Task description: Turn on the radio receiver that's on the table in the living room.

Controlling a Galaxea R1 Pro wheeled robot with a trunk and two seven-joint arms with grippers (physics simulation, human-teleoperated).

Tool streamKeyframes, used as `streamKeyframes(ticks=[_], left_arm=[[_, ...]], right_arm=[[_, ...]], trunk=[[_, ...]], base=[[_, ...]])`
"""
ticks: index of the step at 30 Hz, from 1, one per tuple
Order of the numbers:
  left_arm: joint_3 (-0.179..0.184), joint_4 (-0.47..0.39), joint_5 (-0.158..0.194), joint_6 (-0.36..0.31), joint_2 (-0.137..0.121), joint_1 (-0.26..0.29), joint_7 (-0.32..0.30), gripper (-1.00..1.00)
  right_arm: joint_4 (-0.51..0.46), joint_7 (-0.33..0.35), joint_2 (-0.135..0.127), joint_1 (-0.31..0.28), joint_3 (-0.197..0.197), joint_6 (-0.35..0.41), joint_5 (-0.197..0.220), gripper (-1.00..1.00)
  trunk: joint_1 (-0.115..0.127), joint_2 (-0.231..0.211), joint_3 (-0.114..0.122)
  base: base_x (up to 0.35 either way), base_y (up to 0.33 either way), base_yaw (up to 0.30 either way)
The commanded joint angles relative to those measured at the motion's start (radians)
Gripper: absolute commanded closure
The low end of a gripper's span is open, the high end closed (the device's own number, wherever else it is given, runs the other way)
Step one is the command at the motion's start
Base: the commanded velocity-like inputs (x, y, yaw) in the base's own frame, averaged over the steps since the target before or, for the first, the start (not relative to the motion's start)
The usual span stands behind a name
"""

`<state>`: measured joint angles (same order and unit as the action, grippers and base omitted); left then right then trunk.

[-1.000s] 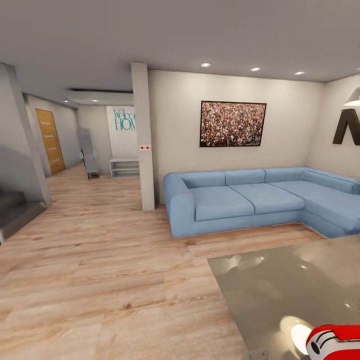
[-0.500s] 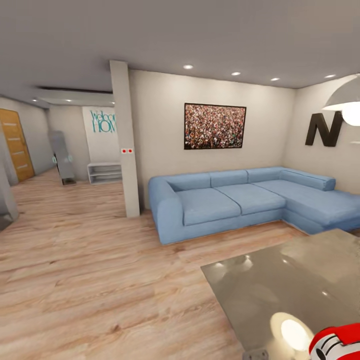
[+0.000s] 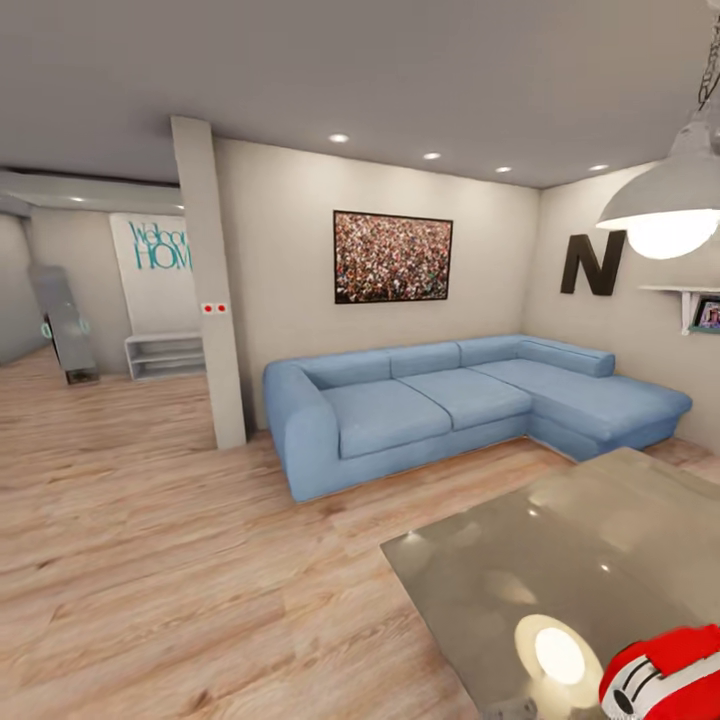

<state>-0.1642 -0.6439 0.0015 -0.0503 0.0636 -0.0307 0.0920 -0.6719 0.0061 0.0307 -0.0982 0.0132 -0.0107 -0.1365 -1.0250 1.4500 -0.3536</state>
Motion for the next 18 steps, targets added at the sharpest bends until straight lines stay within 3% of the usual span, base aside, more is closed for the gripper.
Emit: streamKeyframes(ticks=[1,18], left_arm=[[0.000,0.000,0.000,0.000,0.000,0.000,0.000,-1.00],[0.002,0.000,0.002,-0.001,0.004,0.000,0.000,-1.00]], right_arm=[[0.000,0.000,0.000,0.000,0.000,0.000,0.000,-1.00],[0.000,0.000,0.000,0.000,0.001,0.000,-0.002,-1.00]], trunk=[[0.000,0.000,0.001],[0.000,0.000,0.004]], base=[[0.005,0.004,-0.247],[0.001,0.000,-0.289]])
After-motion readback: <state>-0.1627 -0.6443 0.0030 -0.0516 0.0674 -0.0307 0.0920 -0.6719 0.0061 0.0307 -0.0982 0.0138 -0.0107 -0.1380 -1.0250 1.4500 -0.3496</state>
